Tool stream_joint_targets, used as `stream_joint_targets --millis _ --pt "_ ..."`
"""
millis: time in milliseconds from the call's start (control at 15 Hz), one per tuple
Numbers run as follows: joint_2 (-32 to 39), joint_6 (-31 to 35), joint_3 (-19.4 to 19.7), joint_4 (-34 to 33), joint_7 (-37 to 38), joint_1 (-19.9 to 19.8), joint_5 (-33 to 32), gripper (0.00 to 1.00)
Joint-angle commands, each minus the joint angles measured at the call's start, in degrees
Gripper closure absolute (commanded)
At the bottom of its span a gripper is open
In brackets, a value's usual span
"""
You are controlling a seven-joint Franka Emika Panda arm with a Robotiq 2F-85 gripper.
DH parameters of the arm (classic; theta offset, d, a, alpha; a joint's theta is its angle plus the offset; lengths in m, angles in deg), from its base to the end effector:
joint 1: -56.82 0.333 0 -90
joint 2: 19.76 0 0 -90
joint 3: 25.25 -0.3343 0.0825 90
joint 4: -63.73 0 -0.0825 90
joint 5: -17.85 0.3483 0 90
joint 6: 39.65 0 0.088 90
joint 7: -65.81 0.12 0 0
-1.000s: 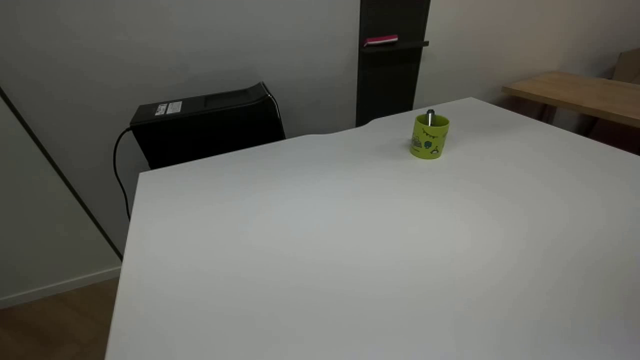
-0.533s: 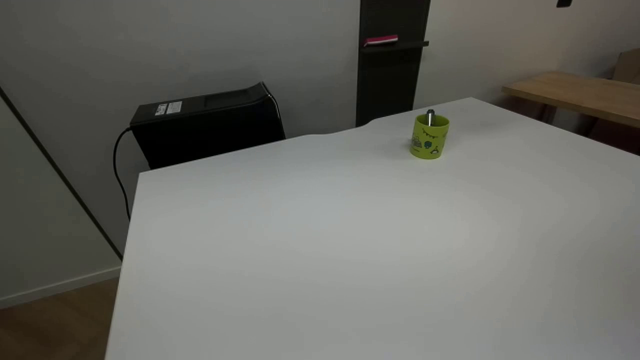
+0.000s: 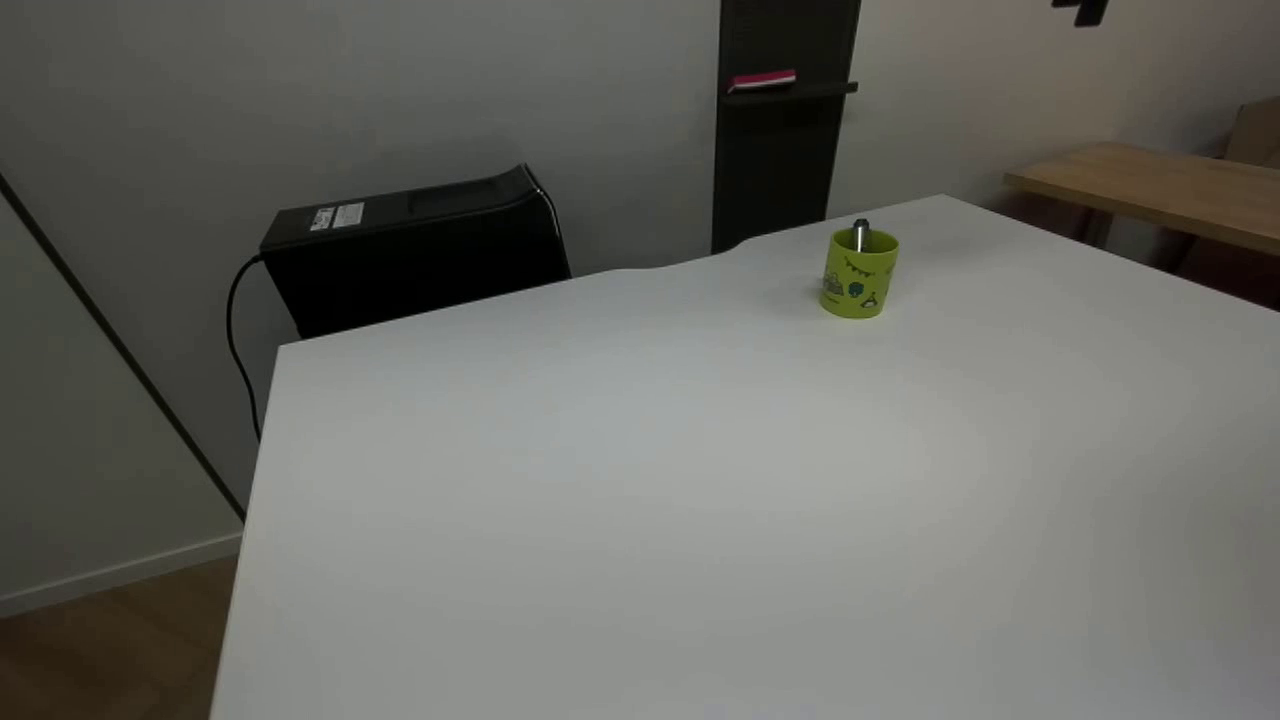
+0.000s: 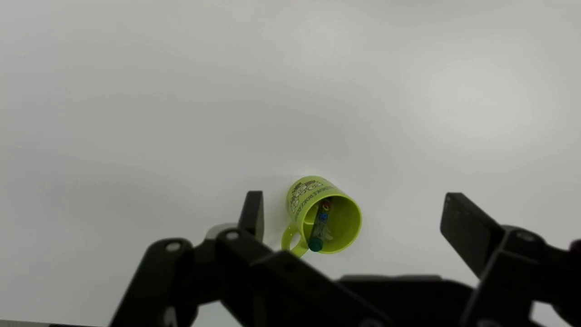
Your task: Take the marker from the cup and put it on the table
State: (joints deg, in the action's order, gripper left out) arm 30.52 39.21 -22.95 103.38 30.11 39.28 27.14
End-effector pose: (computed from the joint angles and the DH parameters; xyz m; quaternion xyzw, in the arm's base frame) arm 0.6901 -0.2115 0.4328 -0.9818 -0.1505 0.0553 0.1021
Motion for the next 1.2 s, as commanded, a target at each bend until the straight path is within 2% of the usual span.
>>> stream_joint_targets --millis 0,533,867,1133 --pt "3.0 2.5 -0.4 -5.1 1.0 0.2 0.6 0.0" --pt "3.8 11.7 -2.9 -4.2 -0.5 0.6 3.7 0.0" --pt "3.9 21.0 -4.0 -2.9 -2.6 1.6 3.8 0.0" --pt "3.5 21.5 -3.8 -1.4 -2.6 1.9 3.3 0.0"
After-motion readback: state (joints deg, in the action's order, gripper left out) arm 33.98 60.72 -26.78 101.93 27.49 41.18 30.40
